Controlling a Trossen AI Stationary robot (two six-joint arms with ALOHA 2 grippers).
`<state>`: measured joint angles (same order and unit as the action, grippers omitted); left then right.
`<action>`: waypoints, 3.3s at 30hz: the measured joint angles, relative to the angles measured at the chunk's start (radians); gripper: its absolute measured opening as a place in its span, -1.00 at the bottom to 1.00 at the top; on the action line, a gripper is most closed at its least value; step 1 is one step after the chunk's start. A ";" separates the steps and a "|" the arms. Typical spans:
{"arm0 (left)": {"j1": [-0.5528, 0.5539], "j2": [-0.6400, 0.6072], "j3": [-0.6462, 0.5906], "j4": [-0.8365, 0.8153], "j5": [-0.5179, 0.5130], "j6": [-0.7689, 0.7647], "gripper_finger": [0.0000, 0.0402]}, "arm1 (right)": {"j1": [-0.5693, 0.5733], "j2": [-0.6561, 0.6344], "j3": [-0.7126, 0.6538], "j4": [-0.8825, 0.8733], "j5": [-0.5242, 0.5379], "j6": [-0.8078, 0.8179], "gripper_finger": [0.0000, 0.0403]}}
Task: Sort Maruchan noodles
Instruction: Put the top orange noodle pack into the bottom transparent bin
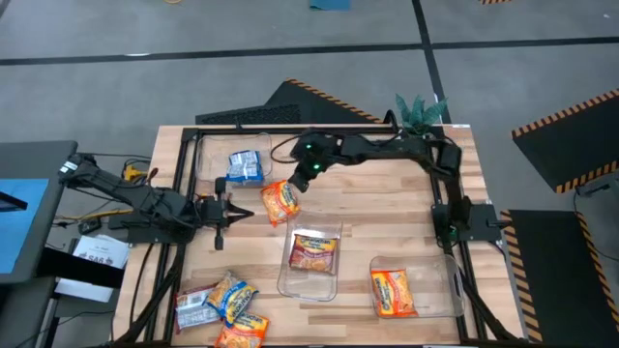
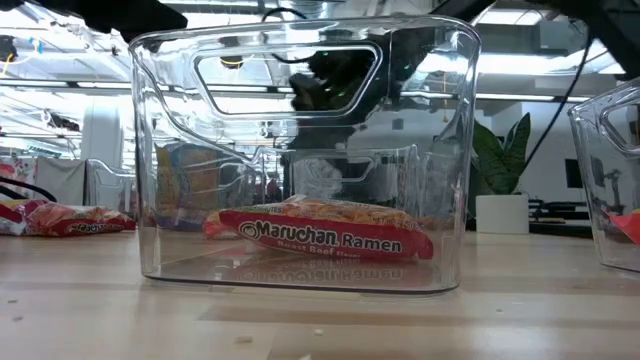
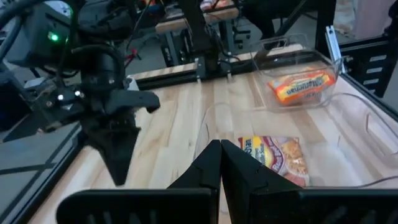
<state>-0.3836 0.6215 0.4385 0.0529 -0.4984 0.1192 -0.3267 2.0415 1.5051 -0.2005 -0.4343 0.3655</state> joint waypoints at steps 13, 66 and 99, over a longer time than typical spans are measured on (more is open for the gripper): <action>0.000 -0.001 0.000 0.006 0.002 -0.003 -1.00 | 0.047 0.200 0.186 -0.090 -0.044 -0.033 -0.96; -0.001 0.000 0.001 -0.064 -0.006 -0.037 -1.00 | 0.096 0.211 0.211 -0.286 0.252 -0.143 -0.95; -0.001 0.000 0.001 -0.186 -0.005 -0.128 -1.00 | 0.090 0.177 0.178 -0.770 0.627 -0.187 -0.95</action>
<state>-0.3847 0.6216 0.4393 -0.1330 -0.5031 -0.0091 -0.2370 2.2188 1.6833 -0.9706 0.1931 0.1786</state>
